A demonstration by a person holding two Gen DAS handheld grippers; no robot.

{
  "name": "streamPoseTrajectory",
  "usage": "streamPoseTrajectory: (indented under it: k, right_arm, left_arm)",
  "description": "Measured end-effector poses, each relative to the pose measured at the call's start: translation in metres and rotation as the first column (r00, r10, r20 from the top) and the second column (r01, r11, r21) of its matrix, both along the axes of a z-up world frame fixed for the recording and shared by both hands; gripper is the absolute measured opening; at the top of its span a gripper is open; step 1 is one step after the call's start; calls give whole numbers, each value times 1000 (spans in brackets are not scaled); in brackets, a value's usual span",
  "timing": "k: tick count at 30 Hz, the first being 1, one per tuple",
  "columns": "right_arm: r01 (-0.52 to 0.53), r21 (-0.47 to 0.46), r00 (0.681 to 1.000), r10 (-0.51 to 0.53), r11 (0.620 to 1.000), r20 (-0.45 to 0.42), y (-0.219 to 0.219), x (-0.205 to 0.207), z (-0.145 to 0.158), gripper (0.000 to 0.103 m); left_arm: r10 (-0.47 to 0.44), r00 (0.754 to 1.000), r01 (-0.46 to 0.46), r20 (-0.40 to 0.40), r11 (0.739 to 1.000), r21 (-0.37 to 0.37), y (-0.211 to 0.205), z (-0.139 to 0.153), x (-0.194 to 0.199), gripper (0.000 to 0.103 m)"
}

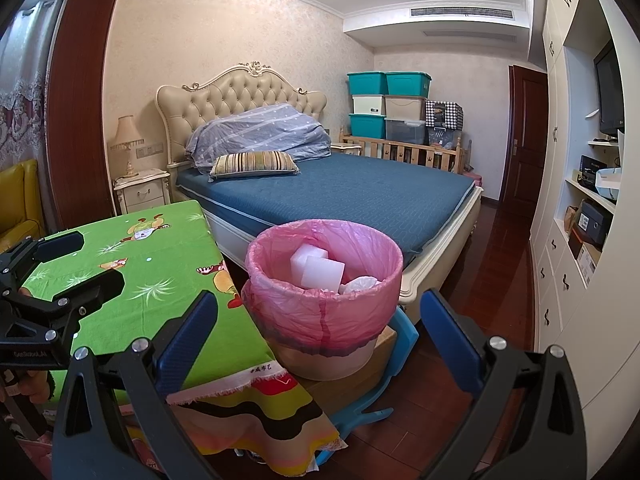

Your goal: Collect trash

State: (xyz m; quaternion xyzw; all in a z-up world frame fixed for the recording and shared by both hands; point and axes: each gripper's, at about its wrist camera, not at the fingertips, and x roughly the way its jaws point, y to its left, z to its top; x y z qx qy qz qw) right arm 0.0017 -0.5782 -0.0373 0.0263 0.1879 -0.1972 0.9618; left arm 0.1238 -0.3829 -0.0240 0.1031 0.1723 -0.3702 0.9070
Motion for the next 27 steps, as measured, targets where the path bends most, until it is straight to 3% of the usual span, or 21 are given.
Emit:
streamPoseTrajectory:
  k: [27]
  right_arm:
    - [-39, -23, 999, 39, 999, -12, 17, 13, 8, 98]
  left_arm:
    - [15, 1000, -15, 26, 1000, -9, 22, 6, -4, 97]
